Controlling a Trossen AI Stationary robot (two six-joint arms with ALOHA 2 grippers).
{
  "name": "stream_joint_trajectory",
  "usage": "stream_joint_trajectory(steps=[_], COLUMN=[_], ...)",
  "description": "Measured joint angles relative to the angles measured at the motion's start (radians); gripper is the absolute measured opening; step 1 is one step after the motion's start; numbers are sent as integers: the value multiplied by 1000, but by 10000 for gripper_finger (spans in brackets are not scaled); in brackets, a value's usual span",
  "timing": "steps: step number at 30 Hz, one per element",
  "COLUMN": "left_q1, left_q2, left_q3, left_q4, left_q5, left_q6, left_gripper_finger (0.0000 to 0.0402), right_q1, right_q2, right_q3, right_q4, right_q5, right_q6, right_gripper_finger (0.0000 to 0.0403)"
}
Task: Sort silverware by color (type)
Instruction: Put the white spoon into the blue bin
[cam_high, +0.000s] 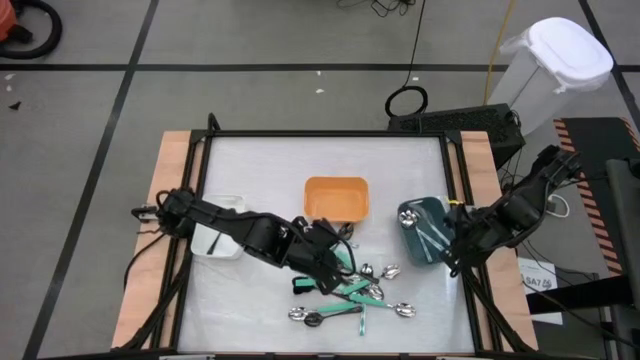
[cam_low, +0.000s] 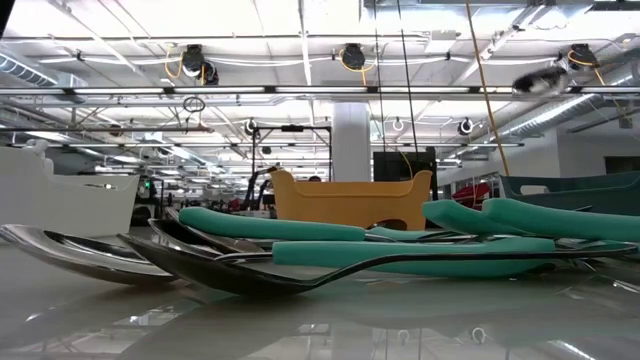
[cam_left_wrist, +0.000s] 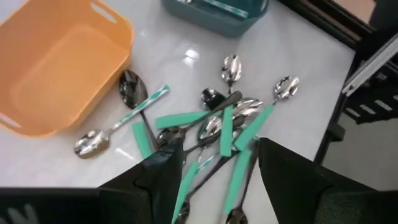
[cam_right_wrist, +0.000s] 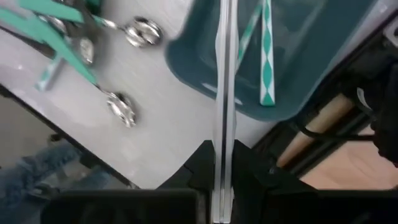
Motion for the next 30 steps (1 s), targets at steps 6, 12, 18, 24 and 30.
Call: stream_joint_trajectory(steps=[6,12,18,24,30], left_q1=[28,48,60,60,60], left_q2=[0,0,0,1,1], left_q3=[0,0,0,0,0], left_q4=[-5,-5,-5,-4,-5], left_q5=[28,54,68,82,83], left_q6=[67,122,154,163,162], left_gripper_finger=[207,207,207,207,207], right_q1=[0,-11,-16,-16,-16], right_q2=[-19,-21,-20,-20,-19], right_q3=[-119,-242,-313,-329,-329], right_q4=[52,138,227,204,164], right_q5=[-53,-55,-55,9,107], right_q6=[29,24,29,45,109], right_gripper_finger=[38,38,44,52,64])
